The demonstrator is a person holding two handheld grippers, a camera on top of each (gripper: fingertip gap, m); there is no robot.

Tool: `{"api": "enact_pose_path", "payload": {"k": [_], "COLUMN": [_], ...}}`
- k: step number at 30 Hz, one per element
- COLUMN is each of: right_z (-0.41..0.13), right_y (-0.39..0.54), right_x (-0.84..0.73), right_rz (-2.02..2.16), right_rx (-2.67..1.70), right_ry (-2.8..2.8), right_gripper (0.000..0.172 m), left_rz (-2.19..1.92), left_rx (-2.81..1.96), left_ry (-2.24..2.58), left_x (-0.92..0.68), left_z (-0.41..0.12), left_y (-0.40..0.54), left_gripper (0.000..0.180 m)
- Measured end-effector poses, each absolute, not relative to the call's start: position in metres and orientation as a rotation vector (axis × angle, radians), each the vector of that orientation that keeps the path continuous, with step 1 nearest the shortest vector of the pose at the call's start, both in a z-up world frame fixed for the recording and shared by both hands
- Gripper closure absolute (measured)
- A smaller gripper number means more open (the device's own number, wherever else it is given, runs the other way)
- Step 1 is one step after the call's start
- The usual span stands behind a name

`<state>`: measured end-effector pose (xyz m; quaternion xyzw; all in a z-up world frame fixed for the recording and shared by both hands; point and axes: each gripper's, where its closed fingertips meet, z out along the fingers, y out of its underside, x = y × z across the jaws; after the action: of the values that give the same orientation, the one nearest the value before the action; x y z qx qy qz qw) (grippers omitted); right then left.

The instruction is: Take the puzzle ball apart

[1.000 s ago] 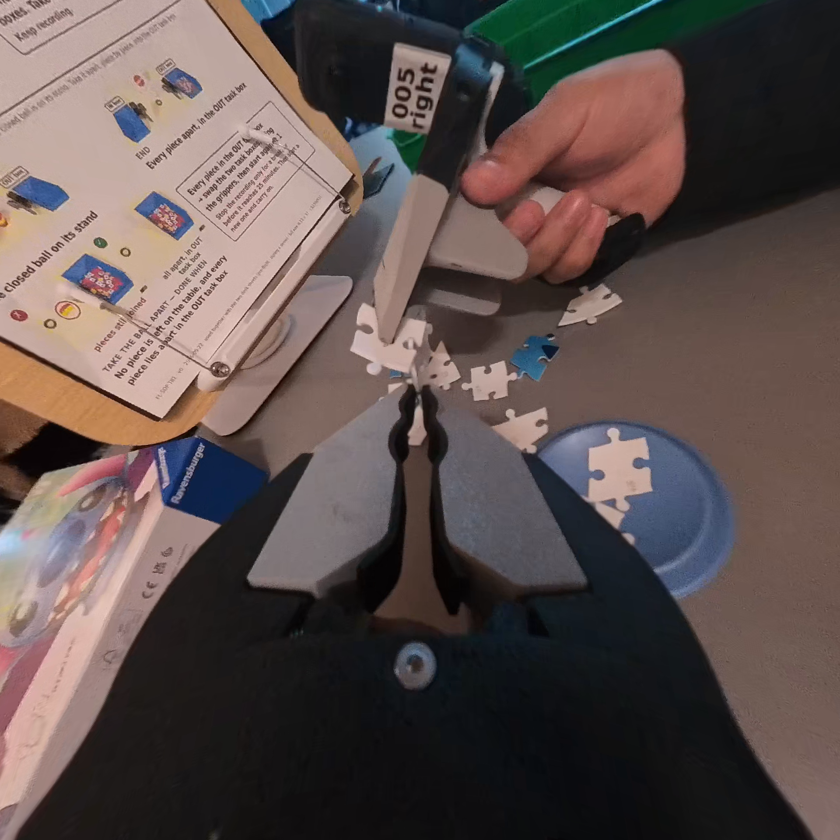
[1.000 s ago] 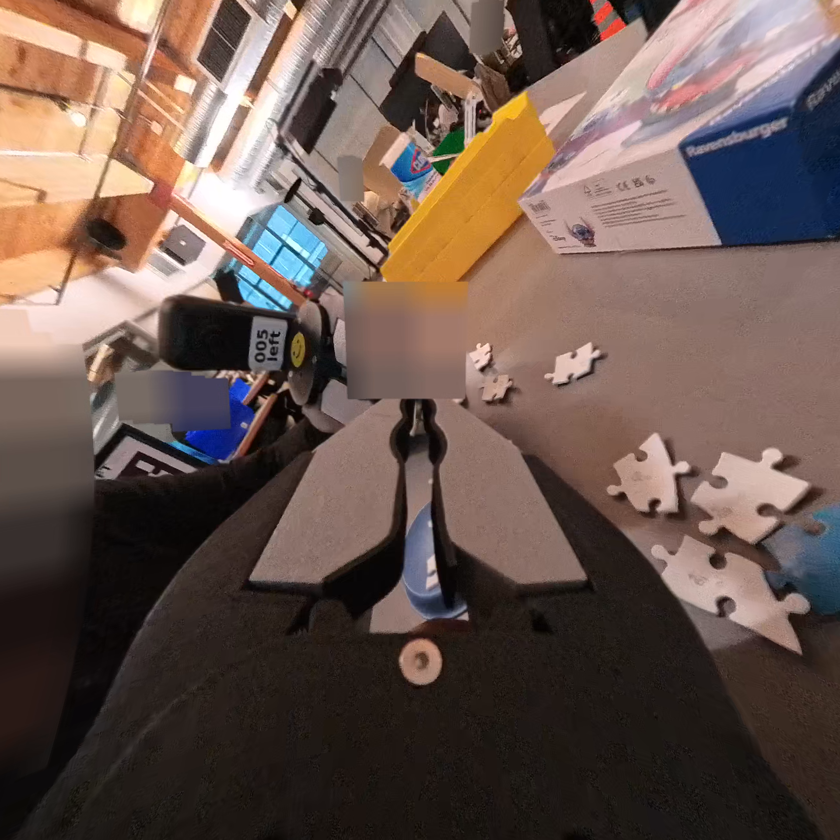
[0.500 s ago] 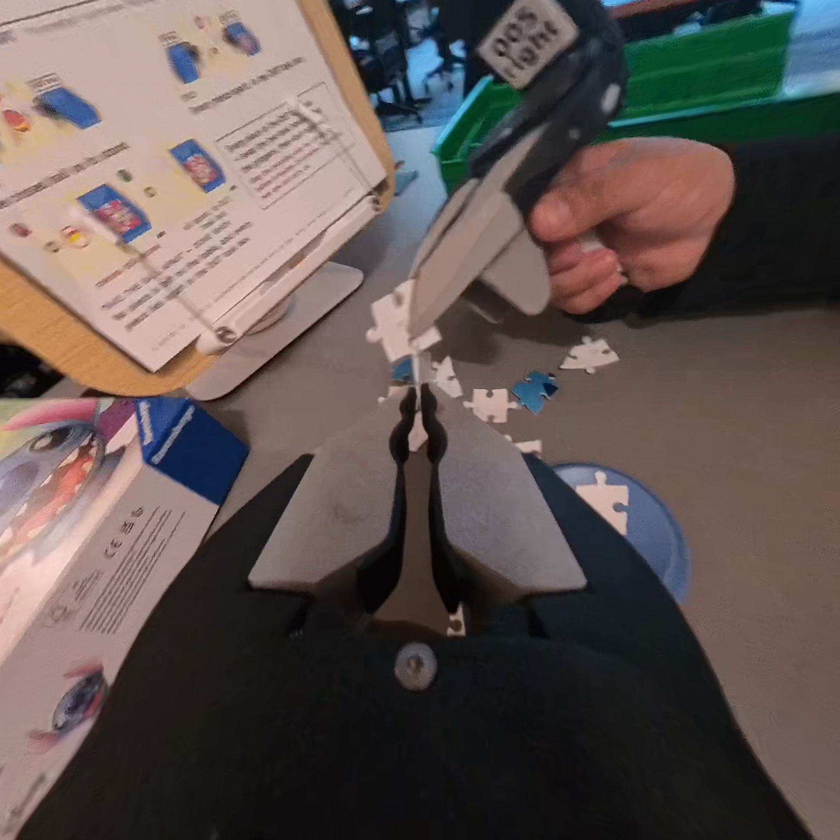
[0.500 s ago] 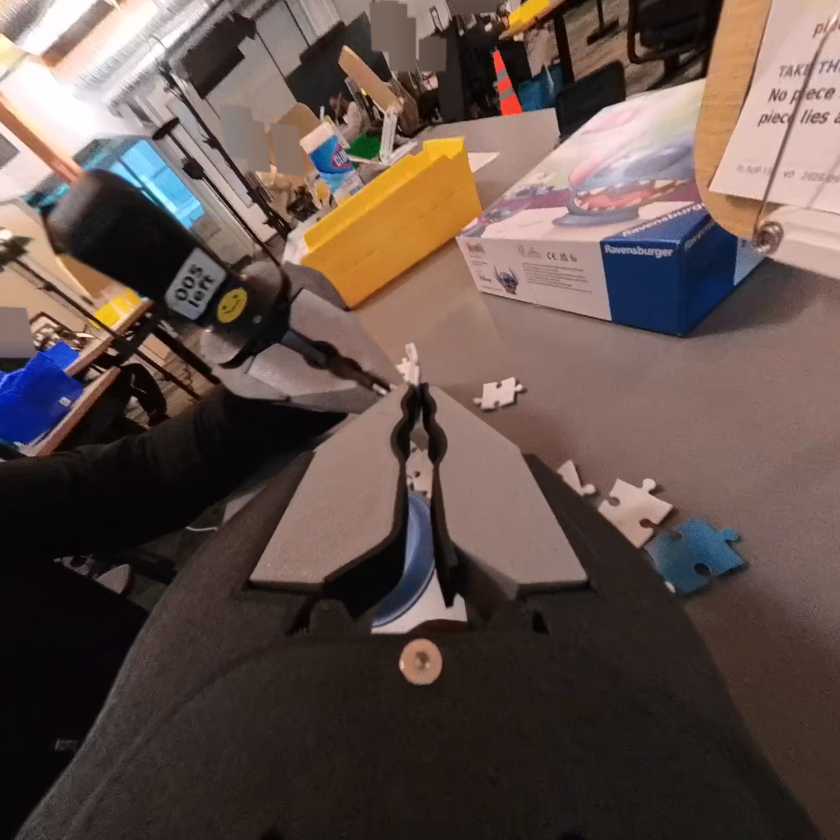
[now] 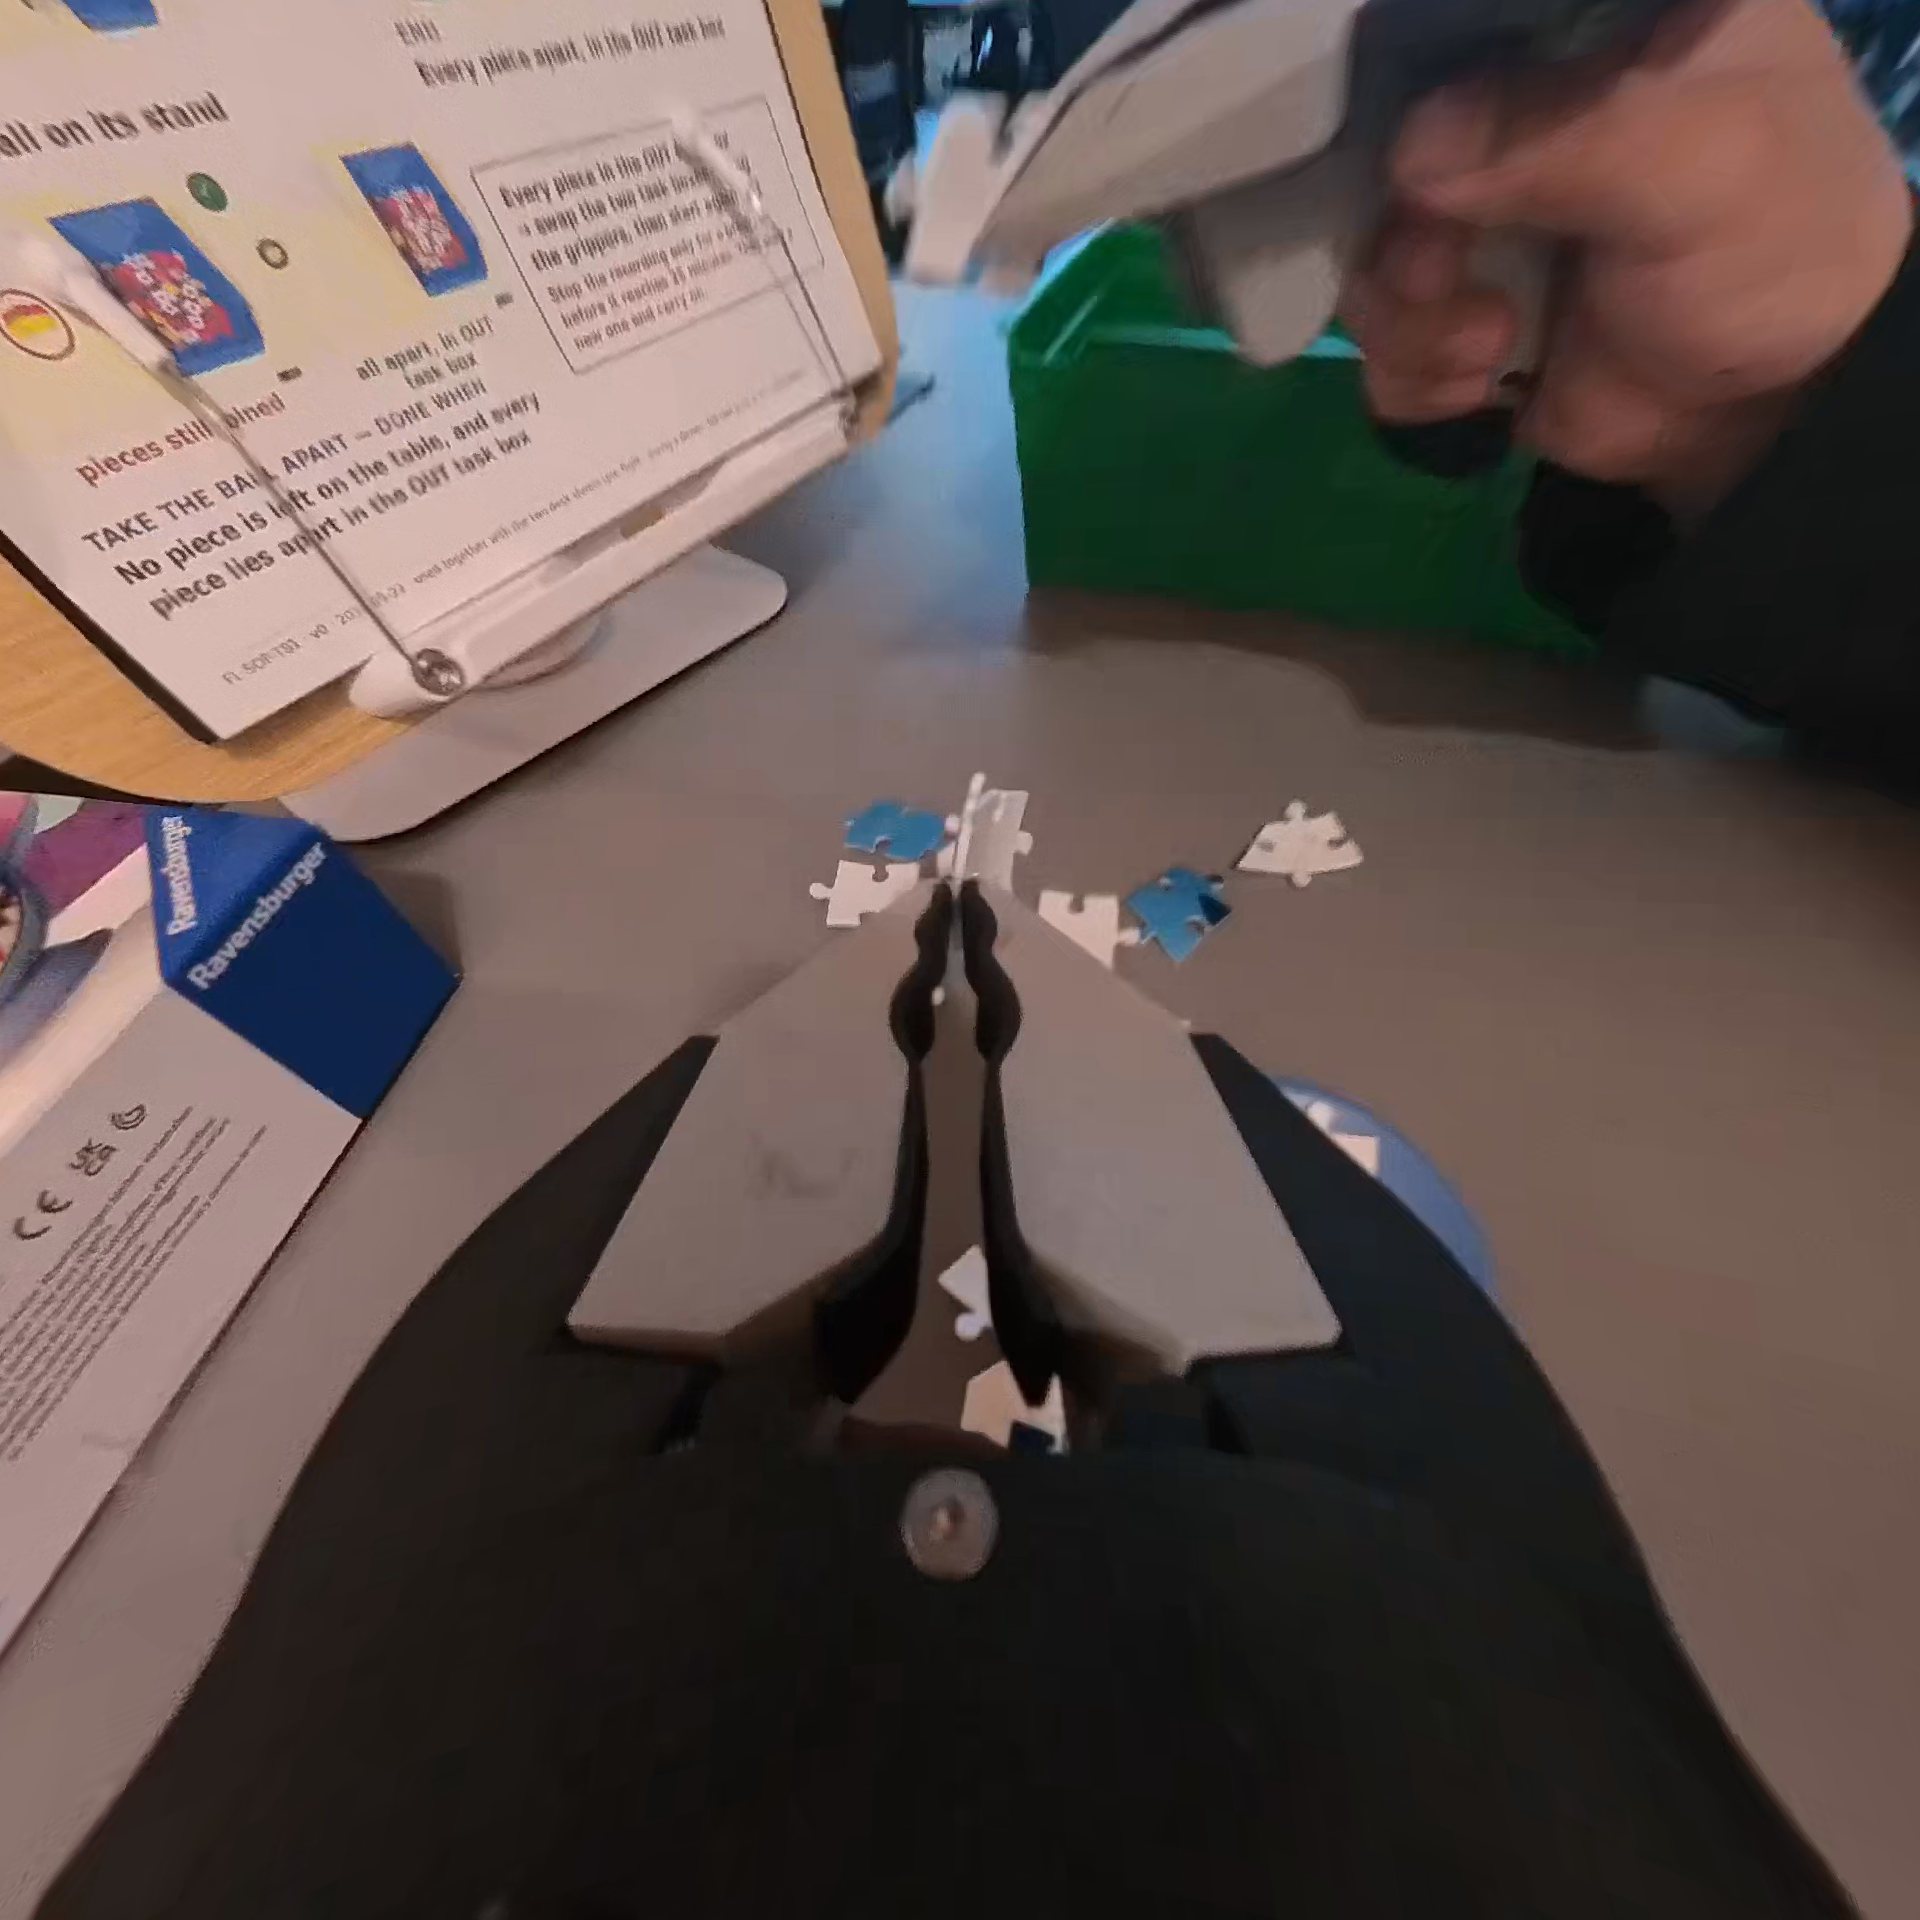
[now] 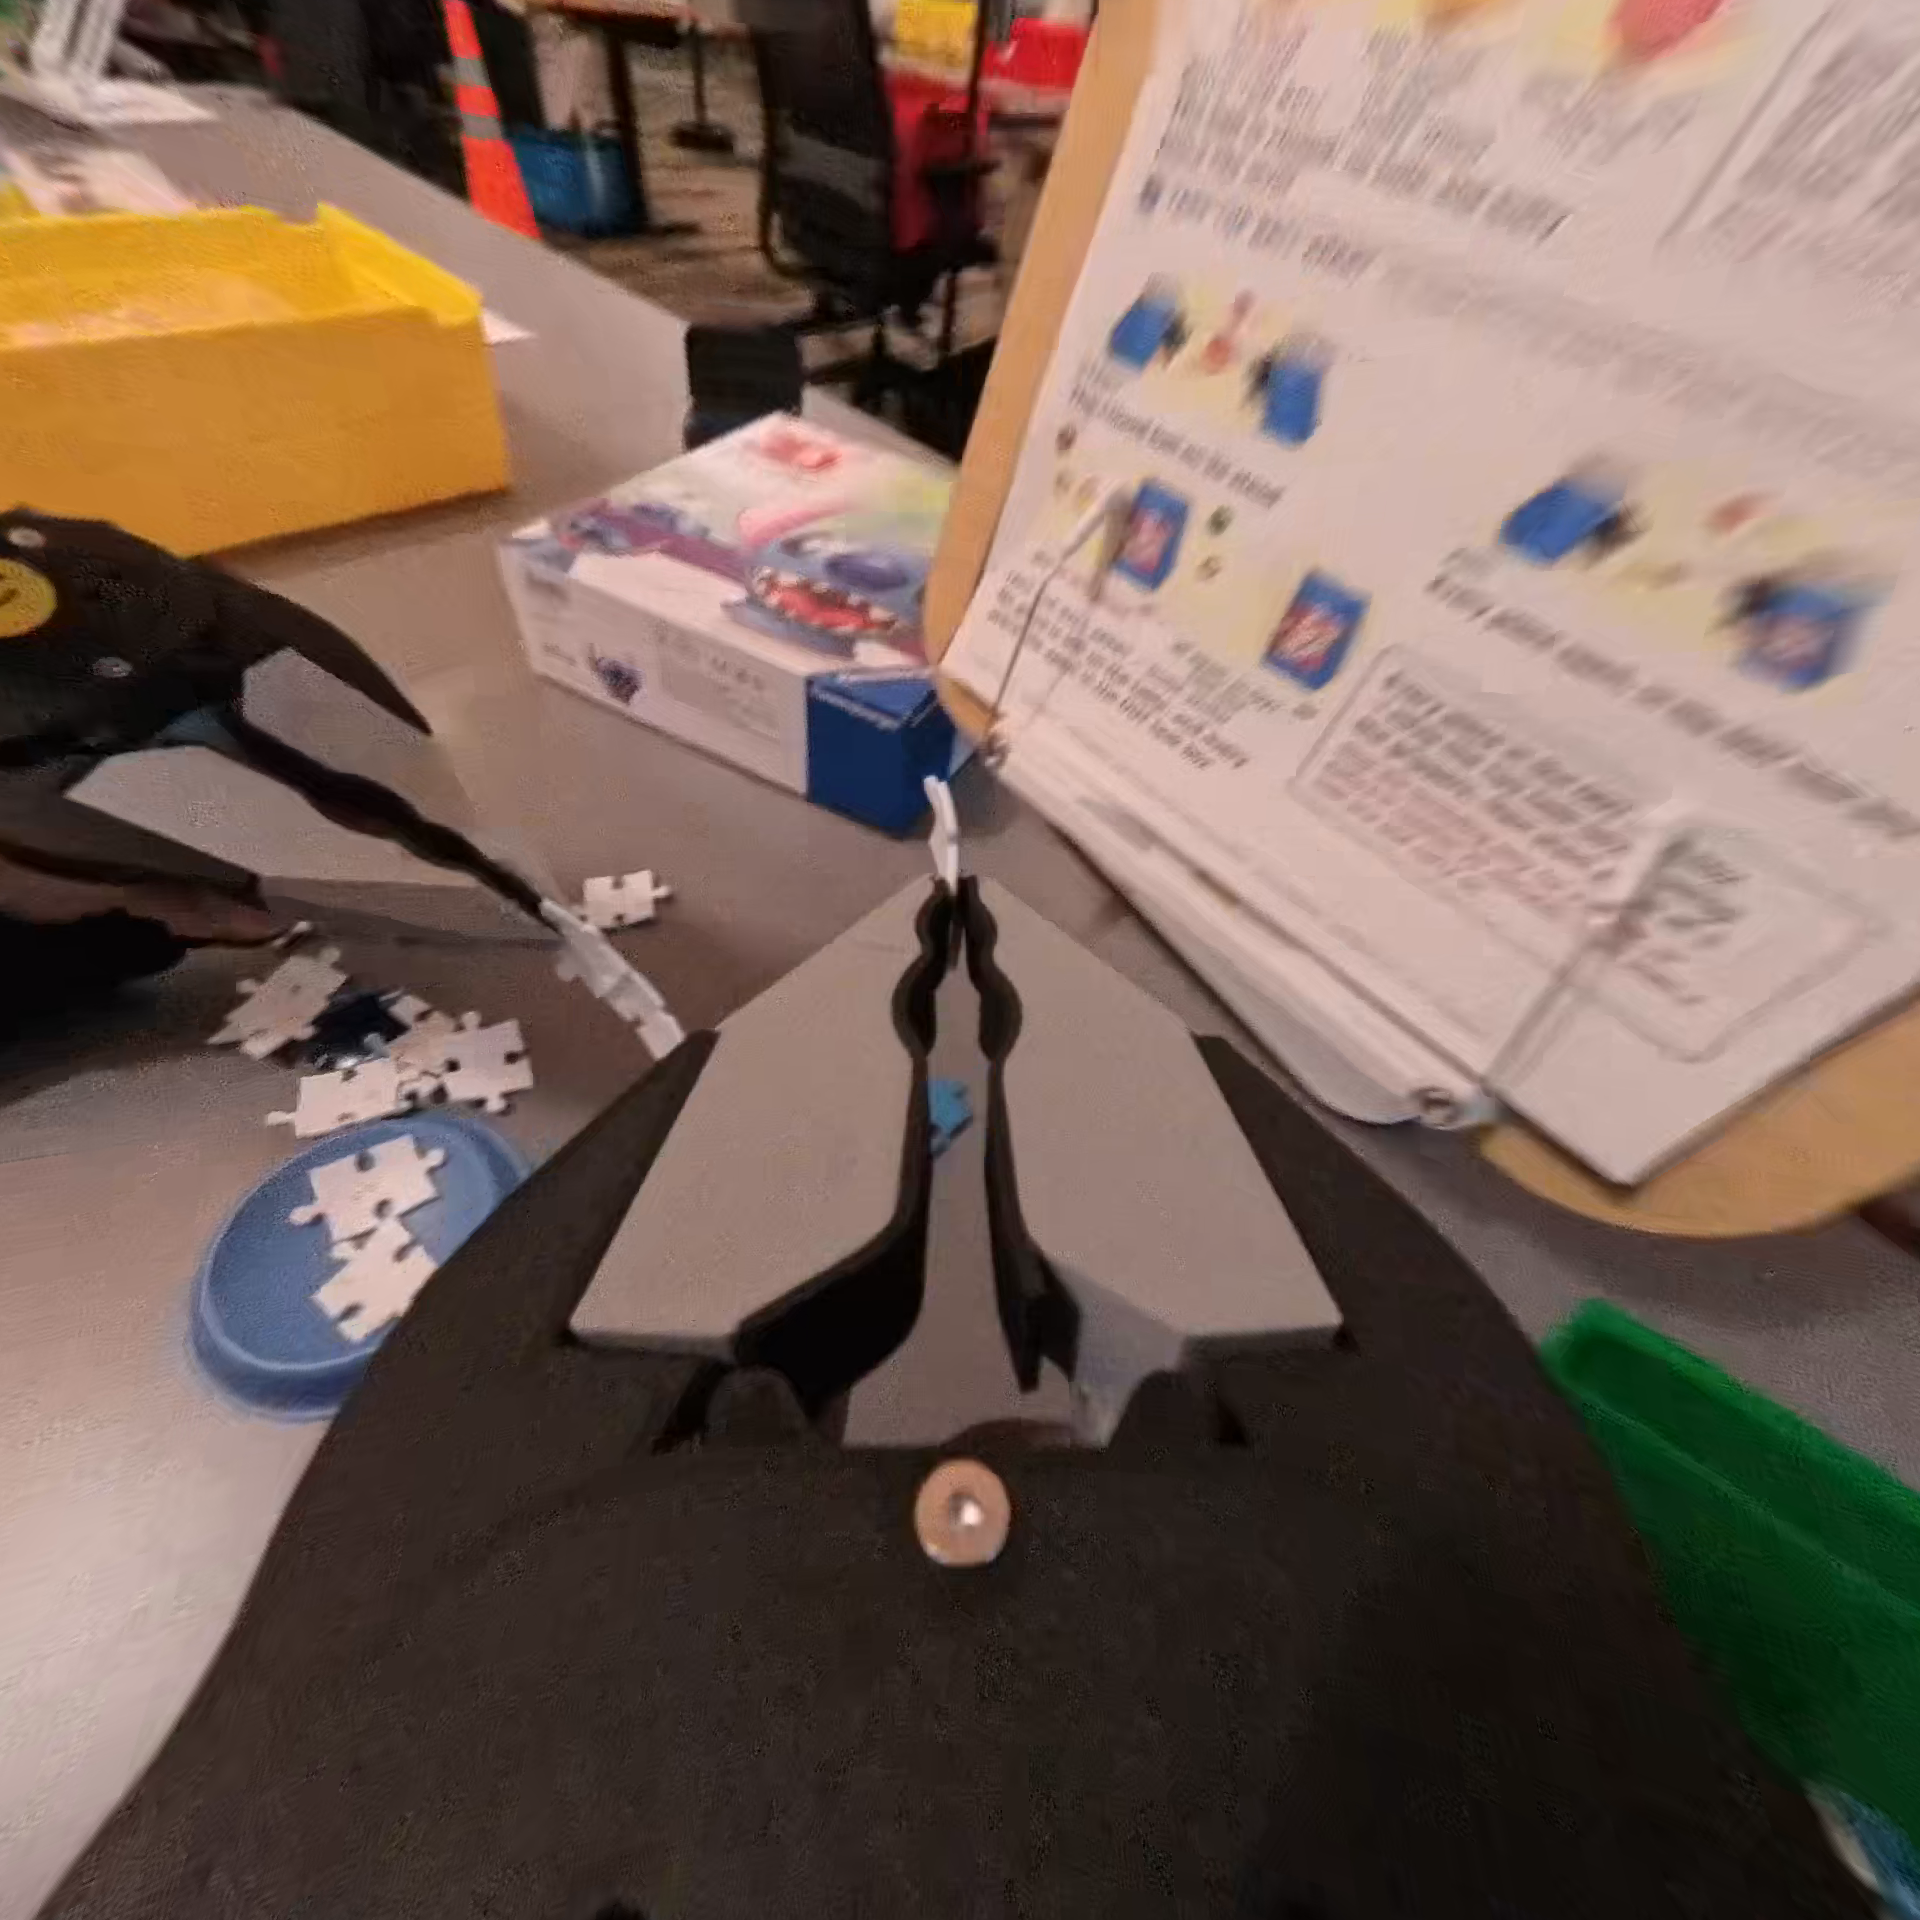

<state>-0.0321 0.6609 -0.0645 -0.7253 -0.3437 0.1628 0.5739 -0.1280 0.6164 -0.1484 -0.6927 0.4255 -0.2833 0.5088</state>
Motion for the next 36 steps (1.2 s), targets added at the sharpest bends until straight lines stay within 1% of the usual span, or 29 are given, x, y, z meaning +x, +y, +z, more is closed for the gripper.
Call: {"api": "enact_pose_path", "payload": {"k": [2,3,4,7,8,9,10,12,13,15,17,18,20,22,23,24,25,30,34,36], "right_z": [-0.025,-0.016,-0.016,-0.049,-0.060,-0.066,-0.064,-0.049,-0.043,-0.043,-0.050,-0.054,-0.064,-0.079,-0.084,-0.084,-0.085,-0.097,-0.103,-0.108], "right_y": [0.653,0.652,0.654,0.668,0.672,0.674,0.674,0.671,0.667,0.642,0.594,0.581,0.578,0.579,0.574,0.569,0.568,0.569,0.561,0.567], "right_x": [0.013,0.043,0.073,0.146,0.162,0.171,0.172,0.151,0.125,0.039,-0.041,-0.061,-0.081,-0.091,-0.097,-0.102,-0.104,-0.105,-0.111,-0.107], "right_rz": [0.126,-0.015,-0.121,-0.258,-0.302,-0.344,-0.377,-0.351,-0.254,0.152,0.593,0.690,0.699,0.640,0.649,0.667,0.662,0.643,0.672,0.560], "right_rx": [-1.648,-1.670,-1.728,-1.985,-2.039,-2.070,-2.059,-1.970,-1.924,-1.829,-1.746,-1.729,-1.710,-1.715,-1.702,-1.679,-1.668,-1.699,-1.691,-1.695], "right_ry": [-0.716,-0.658,-0.592,-0.392,-0.345,-0.328,-0.332,-0.385,-0.453,-0.702,-0.983,-1.053,-1.111,-1.176,-1.219,-1.247,-1.257,-1.297,-1.355,-1.367], "right_gripper": [0.172,0.172,0.172,0.172,0.150,0.122,0.114,0.119,0.123,0.132,0.129,0.127,0.122,0.125,0.135,0.169,0.172,0.172,0.172,0.172], "left_rz": [-0.794,-0.858,-0.919,-1.031,-1.070,-1.102,-1.113,-1.122,-1.125,-1.135,-1.155,-1.163,-1.208,-1.259,-1.272,-1.274,-1.268,-1.114,-1.002,-0.826], "left_rx": [-1.596,-1.541,-1.488,-1.431,-1.412,-1.394,-1.388,-1.377,-1.369,-1.360,-1.343,-1.335,-1.320,-1.282,-1.281,-1.285,-1.278,-1.318,-1.343,-1.367], "left_ry": [0.992,0.986,0.977,0.912,0.900,0.883,0.861,0.861,0.867,0.878,0.889,0.888,0.898,0.884,0.877,0.872,0.866,0.964,1.108,1.150], "left_x": [-0.127,-0.126,-0.124,-0.124,-0.124,-0.124,-0.124,-0.123,-0.121,-0.118,-0.116,-0.115,-0.114,-0.114,-0.114,-0.113,-0.114,-0.115,-0.102,-0.099], "left_z": [-0.131,-0.121,-0.112,-0.096,-0.091,-0.087,-0.085,-0.083,-0.082,-0.082,-0.080,-0.079,-0.076,-0.069,-0.067,-0.067,-0.066,-0.079,-0.097,-0.108], "left_y": [0.610,0.603,0.598,0.593,0.591,0.589,0.590,0.589,0.587,0.584,0.579,0.578,0.573,0.567,0.566,0.566,0.566,0.565,0.556,0.563], "left_gripper": [0.180,0.180,0.180,0.180,0.180,0.180,0.180,0.180,0.180,0.180,0.180,0.180,0.180,0.180,0.180,0.180,0.180,0.180,0.173,0.180]}}
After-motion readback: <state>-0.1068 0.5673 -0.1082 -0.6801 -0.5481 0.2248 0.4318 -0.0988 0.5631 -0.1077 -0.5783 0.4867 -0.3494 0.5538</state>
